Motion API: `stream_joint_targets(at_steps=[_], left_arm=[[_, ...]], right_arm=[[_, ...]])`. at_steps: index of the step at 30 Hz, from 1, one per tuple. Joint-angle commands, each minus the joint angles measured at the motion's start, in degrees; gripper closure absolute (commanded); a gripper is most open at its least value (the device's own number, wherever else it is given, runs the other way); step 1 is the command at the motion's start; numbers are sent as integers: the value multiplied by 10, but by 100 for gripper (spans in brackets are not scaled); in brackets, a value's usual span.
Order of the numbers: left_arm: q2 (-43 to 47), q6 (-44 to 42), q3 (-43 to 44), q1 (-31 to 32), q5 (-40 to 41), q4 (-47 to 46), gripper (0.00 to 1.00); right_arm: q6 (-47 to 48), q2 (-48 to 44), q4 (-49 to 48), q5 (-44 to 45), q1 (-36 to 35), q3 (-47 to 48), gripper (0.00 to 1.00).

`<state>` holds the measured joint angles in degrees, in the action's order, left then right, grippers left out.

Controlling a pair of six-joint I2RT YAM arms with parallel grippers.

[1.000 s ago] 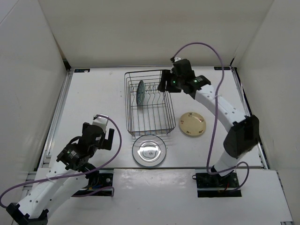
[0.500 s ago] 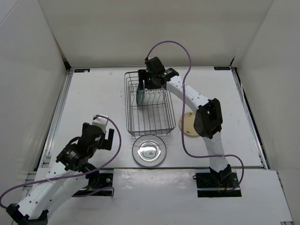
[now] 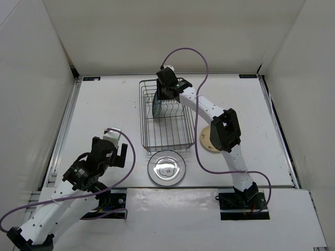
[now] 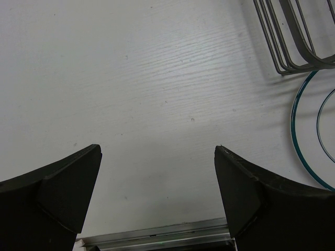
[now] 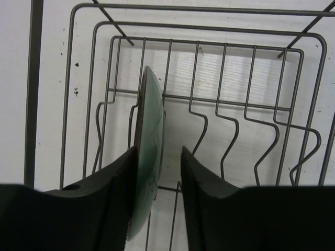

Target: Unload the plates from the dish rack

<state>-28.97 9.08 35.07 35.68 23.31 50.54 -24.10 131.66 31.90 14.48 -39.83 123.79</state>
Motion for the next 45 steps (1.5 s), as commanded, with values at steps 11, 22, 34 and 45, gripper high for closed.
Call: stream_joint_targets(at_steps=[11,22,34,45], left_arm=[[-1,1,-1,-3,-3,-12,0],[-3,1,0,-2,-3,-11,0],[-6,1,-1,-3,2,-11,0],[-7,1,-2,-3,3,-8,0]], right_arm=[[-92,25,-67,104,5,24,92],[-76,-14,-84,158,6,13,97],[24,-93,-119,192,2,26,98],[166,-198,-141,299,-13,-57,100]])
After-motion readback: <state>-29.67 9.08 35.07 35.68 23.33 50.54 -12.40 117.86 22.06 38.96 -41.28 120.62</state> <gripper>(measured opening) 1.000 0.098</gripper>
